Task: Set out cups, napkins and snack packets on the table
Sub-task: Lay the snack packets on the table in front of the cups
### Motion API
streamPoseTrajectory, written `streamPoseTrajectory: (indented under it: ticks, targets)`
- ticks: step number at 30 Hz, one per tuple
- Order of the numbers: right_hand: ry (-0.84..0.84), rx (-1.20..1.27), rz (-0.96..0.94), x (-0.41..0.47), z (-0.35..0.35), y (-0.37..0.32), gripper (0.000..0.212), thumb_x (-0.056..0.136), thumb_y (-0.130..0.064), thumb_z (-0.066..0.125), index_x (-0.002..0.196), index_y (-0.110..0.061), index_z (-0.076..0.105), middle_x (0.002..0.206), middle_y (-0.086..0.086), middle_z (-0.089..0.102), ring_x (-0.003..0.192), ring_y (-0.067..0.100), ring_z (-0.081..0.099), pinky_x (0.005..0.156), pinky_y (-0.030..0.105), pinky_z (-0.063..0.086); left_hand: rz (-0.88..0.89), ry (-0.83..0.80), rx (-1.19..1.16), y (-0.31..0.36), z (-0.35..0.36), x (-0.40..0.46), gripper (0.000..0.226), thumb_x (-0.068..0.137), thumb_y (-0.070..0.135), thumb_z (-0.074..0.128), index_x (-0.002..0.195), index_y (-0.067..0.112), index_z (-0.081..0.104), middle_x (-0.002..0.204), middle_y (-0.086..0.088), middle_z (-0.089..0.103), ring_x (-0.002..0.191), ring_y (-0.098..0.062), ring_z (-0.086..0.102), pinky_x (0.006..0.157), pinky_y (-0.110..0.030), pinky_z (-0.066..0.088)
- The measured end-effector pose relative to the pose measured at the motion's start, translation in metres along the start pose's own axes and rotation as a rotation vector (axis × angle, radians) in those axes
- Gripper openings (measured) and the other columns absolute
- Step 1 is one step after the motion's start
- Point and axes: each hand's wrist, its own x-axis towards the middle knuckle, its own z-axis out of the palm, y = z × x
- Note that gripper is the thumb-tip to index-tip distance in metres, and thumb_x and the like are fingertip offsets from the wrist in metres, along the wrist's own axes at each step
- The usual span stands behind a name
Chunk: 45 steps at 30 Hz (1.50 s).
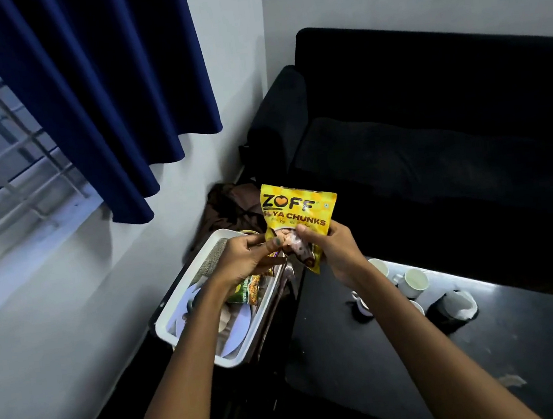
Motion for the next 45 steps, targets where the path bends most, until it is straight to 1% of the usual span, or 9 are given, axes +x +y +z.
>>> streamPoseTrajectory:
  ticks: [4,9,15,22,27,33,39,42,45]
  targets:
    - [-0.063,0.038,0.016,-0.003,-0.006,-0.005,0.033,0.082,-0.015,0.070,0.110,0.000,0.061,0.106,0.017,0.070,0.095,0.032,0.069,0.081,0.042,0.057,-0.013,-0.060,0.025,0.008,-0.008,-0.006,0.030,0.067,0.029,0.076,0.092,0.013,0.072,0.088,-0.007,0.076,0.077,-0.021,0.074,0.080,-0.035,0.053]
    - [-0.019,0.036,0.009,0.001,-0.019,-0.017,0.029,0.081,-0.009,0.069,0.107,0.001,0.063,0.091,0.008,0.071,0.070,0.015,0.071,0.060,0.026,0.057,-0.045,-0.072,0.049,0.013,-0.023,-0.013,0.016,0.085,-0.004,0.061,0.097,0.003,0.068,0.080,-0.006,0.076,0.068,-0.018,0.073,0.072,-0.029,0.060]
    - [0.146,0.190,0.011,0.007,-0.071,-0.033,0.035,0.083,-0.012,0.067,0.114,0.002,0.061,0.099,0.016,0.069,0.077,0.025,0.068,0.075,0.040,0.056,-0.046,0.078,-0.012,0.008,-0.067,-0.033,0.012,0.082,0.005,0.067,0.088,0.013,0.074,0.087,-0.008,0.076,0.065,-0.016,0.072,0.065,-0.021,0.059]
    - [0.053,0.097,0.003,-0.002,-0.039,-0.023,0.033,0.080,-0.014,0.070,0.110,-0.001,0.063,0.093,0.010,0.072,0.073,0.018,0.071,0.061,0.030,0.057,-0.029,-0.081,0.051,0.027,0.001,-0.016,0.021,0.084,0.034,0.064,0.096,0.017,0.068,0.095,-0.003,0.076,0.081,-0.016,0.073,0.072,-0.028,0.057]
    - [0.028,0.069,-0.004,-0.005,-0.037,-0.019,0.025,0.079,-0.016,0.071,0.102,-0.007,0.064,0.100,0.013,0.072,0.085,0.027,0.071,0.078,0.042,0.057,0.064,-0.046,0.082,0.027,0.010,-0.012,0.005,0.086,0.011,0.065,0.083,0.008,0.063,0.076,-0.005,0.074,0.057,-0.009,0.068,0.048,-0.015,0.050]
    - [0.064,0.054,-0.055,-0.004,-0.046,-0.025,0.019,0.079,-0.013,0.072,0.097,-0.011,0.067,0.101,0.013,0.071,0.088,0.029,0.070,0.080,0.045,0.056,0.062,-0.125,0.102,0.023,0.002,-0.011,0.020,0.086,-0.005,0.058,0.070,0.007,0.057,0.055,0.001,0.068,0.054,-0.004,0.065,0.050,-0.013,0.048]
    - [0.042,0.024,0.031,-0.002,-0.047,-0.022,0.026,0.079,-0.015,0.072,0.103,-0.007,0.063,0.105,0.015,0.070,0.089,0.030,0.070,0.077,0.043,0.058,-0.084,-0.260,0.273,0.027,-0.007,-0.008,0.005,0.087,0.022,0.065,0.083,0.020,0.062,0.075,0.008,0.071,0.083,-0.015,0.066,0.059,-0.016,0.043]
    - [-0.033,-0.021,0.023,-0.002,-0.048,-0.028,0.031,0.079,-0.016,0.071,0.107,-0.005,0.062,0.103,0.015,0.071,0.088,0.028,0.071,0.076,0.042,0.059,-0.114,-0.237,0.240,0.026,-0.006,-0.003,0.044,0.067,0.063,0.066,0.105,0.042,0.058,0.100,0.019,0.066,0.093,-0.002,0.064,0.076,-0.027,0.047]
    - [-0.115,-0.031,0.001,-0.005,-0.041,-0.030,0.031,0.076,-0.017,0.073,0.103,-0.005,0.064,0.101,0.015,0.072,0.086,0.028,0.071,0.075,0.041,0.059,-0.041,-0.161,-0.006,0.024,0.010,0.004,0.067,0.055,0.068,0.073,0.111,0.032,0.062,0.113,0.010,0.067,0.107,-0.010,0.062,0.092,-0.037,0.050]
